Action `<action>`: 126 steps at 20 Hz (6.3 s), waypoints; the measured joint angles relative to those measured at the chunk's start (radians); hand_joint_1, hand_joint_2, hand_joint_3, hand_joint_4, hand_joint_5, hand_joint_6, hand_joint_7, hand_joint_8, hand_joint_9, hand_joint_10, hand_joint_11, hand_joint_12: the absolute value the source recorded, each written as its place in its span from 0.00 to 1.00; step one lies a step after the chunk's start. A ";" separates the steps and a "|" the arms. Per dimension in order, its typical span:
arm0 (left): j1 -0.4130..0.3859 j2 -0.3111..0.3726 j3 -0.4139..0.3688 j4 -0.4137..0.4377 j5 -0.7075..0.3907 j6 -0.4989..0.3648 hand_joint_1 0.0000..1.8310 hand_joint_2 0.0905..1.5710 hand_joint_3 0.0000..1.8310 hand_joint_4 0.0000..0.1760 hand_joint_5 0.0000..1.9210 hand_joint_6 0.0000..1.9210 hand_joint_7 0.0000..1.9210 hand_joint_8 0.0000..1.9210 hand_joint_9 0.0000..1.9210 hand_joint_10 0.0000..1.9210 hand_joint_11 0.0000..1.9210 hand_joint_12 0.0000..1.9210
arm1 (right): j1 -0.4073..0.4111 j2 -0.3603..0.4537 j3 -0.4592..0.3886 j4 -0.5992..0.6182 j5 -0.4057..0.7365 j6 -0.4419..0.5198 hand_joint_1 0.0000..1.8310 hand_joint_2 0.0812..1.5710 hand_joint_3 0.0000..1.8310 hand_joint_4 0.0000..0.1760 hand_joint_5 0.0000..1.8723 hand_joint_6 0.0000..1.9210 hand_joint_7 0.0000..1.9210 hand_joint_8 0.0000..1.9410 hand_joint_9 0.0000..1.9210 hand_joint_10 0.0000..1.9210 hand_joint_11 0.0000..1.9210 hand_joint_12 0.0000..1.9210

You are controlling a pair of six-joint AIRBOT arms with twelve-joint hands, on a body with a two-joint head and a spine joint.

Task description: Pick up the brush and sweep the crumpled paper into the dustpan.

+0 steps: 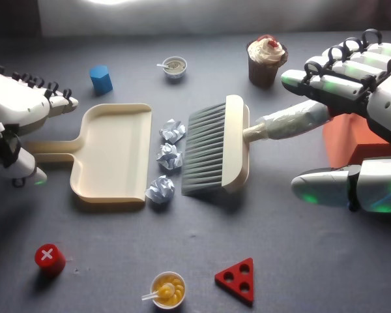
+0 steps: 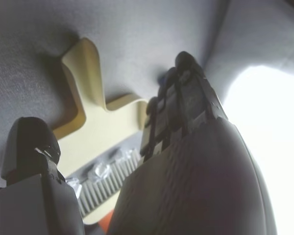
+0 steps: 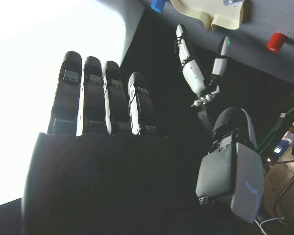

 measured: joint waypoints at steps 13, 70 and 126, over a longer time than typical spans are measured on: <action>0.043 -0.034 0.016 -0.008 -0.023 0.000 0.46 0.64 0.00 0.00 0.07 0.00 0.08 0.00 0.09 0.00 0.10 0.01 | 0.000 0.000 -0.002 0.000 0.000 0.000 0.00 0.60 0.00 0.00 0.03 0.00 0.05 0.00 0.05 0.00 0.06 0.00; -0.034 -0.099 0.051 -0.058 -0.064 0.125 0.76 0.65 0.00 0.00 0.52 0.48 0.61 0.23 0.55 0.54 0.49 0.40 | -0.033 -0.100 -0.033 0.142 -0.166 -0.350 0.01 0.62 0.00 0.00 0.02 0.00 0.04 0.00 0.05 0.00 0.06 0.00; -0.110 -0.193 0.237 0.029 -0.031 0.113 0.76 0.66 0.00 0.00 0.51 0.50 0.61 0.27 0.55 0.54 0.48 0.39 | -0.032 -0.782 0.459 0.481 -0.648 -0.928 0.64 0.59 0.00 0.00 0.05 0.00 0.05 0.00 0.06 0.00 0.10 0.01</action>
